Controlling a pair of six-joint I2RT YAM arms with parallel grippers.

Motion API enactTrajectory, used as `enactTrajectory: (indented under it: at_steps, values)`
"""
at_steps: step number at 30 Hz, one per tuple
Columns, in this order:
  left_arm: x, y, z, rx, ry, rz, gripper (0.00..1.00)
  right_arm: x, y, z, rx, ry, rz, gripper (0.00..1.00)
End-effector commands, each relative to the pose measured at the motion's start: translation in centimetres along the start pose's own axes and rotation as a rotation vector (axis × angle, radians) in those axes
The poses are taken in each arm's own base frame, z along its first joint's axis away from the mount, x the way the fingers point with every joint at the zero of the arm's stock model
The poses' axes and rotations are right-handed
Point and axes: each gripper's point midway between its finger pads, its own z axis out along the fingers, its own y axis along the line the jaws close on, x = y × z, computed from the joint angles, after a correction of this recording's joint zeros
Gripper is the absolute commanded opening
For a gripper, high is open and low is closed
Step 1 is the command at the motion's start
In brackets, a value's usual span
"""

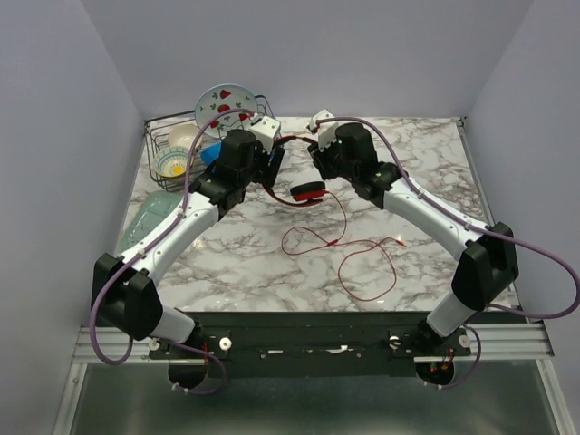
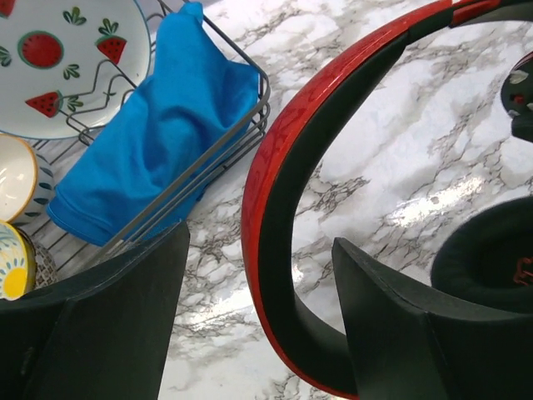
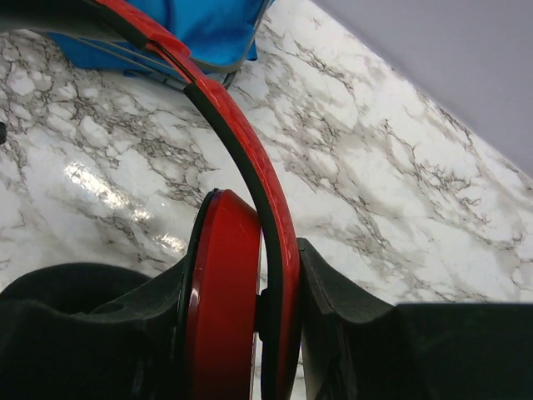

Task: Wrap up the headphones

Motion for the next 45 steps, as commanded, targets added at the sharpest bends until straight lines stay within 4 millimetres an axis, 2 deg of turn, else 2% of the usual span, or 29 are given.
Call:
enactTrajectory:
  at_steps: [1, 5, 7, 8, 11, 13, 14, 15, 17, 20, 21, 23, 24, 26, 27, 28, 29, 30, 32, 33, 34, 35, 36, 37, 39, 41, 42, 43, 45]
  values:
    - [1.1, -0.6, 0.8, 0.028, 0.043, 0.001, 0.79, -2.8, -0.2, -1.1, -0.019, -0.068, -0.039, 0.01]
    - [0.3, 0.0, 0.5, -0.008, 0.028, -0.025, 0.35, -3.1, -0.4, -1.2, -0.017, -0.072, -0.068, 0.01]
    - [0.0, -0.4, 0.3, 0.008, 0.024, -0.052, 0.27, -3.1, -0.4, -1.1, -0.014, -0.070, -0.073, 0.01]
    - [0.2, -0.6, 0.3, 0.018, 0.031, -0.060, 0.18, -3.2, -0.5, -1.1, -0.010, -0.072, -0.074, 0.01]
    - [0.6, -1.4, -0.1, 0.056, 0.055, -0.100, 0.00, -3.9, -0.5, -1.0, -0.015, -0.085, -0.074, 0.01]
    - [0.4, -1.7, -0.2, 0.064, 0.065, -0.139, 0.00, -4.9, -0.5, -1.1, -0.024, -0.106, -0.068, 0.03]
    - [0.6, -1.8, -0.3, 0.064, 0.078, -0.150, 0.00, -5.2, -0.3, -1.1, -0.034, -0.110, -0.063, 0.30]
    - [0.2, -1.7, -0.3, 0.058, 0.074, -0.162, 0.00, -5.6, 0.1, -1.2, -0.056, -0.123, -0.062, 0.51]
    - [0.0, -1.2, -0.2, 0.036, 0.068, -0.193, 0.00, -7.0, 0.1, -2.3, -0.074, -0.161, -0.052, 0.78]
    - [-1.0, 0.0, 0.1, 0.007, 0.049, -0.243, 0.00, -8.3, 1.0, -3.9, -0.127, -0.212, -0.044, 1.00]
    - [-2.2, 1.5, 0.0, -0.018, 0.021, -0.264, 0.00, -9.5, 0.8, -5.3, -0.128, -0.252, -0.046, 1.00]
    - [-3.4, 3.0, 0.3, -0.047, 0.000, -0.306, 0.00, -10.6, 0.9, -6.8, -0.126, -0.302, -0.062, 1.00]
    - [-5.1, 5.1, 0.0, -0.081, -0.042, -0.331, 0.00, -10.7, 1.2, -7.5, -0.144, -0.321, -0.071, 1.00]
    - [-6.6, 6.7, -0.2, -0.107, -0.068, -0.361, 0.00, -12.7, 1.4, -10.4, -0.165, -0.424, -0.091, 1.00]
    - [-8.6, 7.5, -0.9, -0.115, -0.113, -0.369, 0.00, -11.8, 2.5, -10.8, -0.217, -0.433, -0.102, 1.00]
    - [-9.5, 8.6, -1.4, -0.129, -0.132, -0.380, 0.00, -12.6, 2.6, -12.7, -0.230, -0.490, -0.111, 1.00]
    - [-10.1, 9.1, -1.8, -0.134, -0.142, -0.384, 0.00, -12.9, 2.9, -13.4, -0.241, -0.532, -0.124, 1.00]
    - [-12.3, 9.7, -2.8, -0.140, -0.189, -0.383, 0.00, -13.0, 3.5, -14.0, -0.270, -0.578, -0.142, 1.00]
    - [-13.9, 10.8, -4.2, -0.158, -0.219, -0.381, 0.00, -11.1, 4.4, -14.2, -0.290, -0.615, -0.175, 1.00]
    - [-16.1, 11.2, -5.5, -0.161, -0.269, -0.379, 0.00, -10.4, 4.9, -14.2, -0.304, -0.627, -0.183, 1.00]
    - [-16.9, 11.5, -6.2, -0.164, -0.287, -0.378, 0.00, -7.8, 5.6, -12.9, -0.319, -0.588, -0.170, 1.00]
    - [-17.4, 12.0, -6.8, -0.178, -0.291, -0.376, 0.00, -8.0, 5.8, -12.9, -0.319, -0.628, -0.140, 1.00]
    - [-19.3, 12.2, -8.2, -0.178, -0.339, -0.373, 0.00, -7.3, 6.2, -12.5, -0.331, -0.626, -0.118, 1.00]
    - [-19.9, 12.4, -8.9, -0.182, -0.354, -0.372, 0.00, -7.4, 6.3, -12.3, -0.333, -0.660, -0.100, 1.00]
    - [-21.7, 12.6, -10.6, -0.184, -0.398, -0.374, 0.00, -4.9, 7.6, -10.4, -0.373, -0.619, -0.015, 1.00]
    - [-22.5, 12.6, -11.5, -0.178, -0.415, -0.389, 0.00, -4.2, 8.6, -9.5, -0.388, -0.643, 0.016, 1.00]
    - [-23.5, 12.5, -12.4, -0.169, -0.441, -0.391, 0.00, -3.0, 8.8, -7.9, -0.364, -0.609, 0.017, 1.00]
    - [-24.0, 12.5, -12.9, -0.165, -0.454, -0.391, 0.00, -2.7, 9.2, -7.3, -0.352, -0.601, 0.008, 1.00]
    - [-24.9, 12.5, -14.0, -0.161, -0.482, -0.397, 0.00, -1.5, 8.4, -5.3, -0.276, -0.533, 0.011, 1.00]
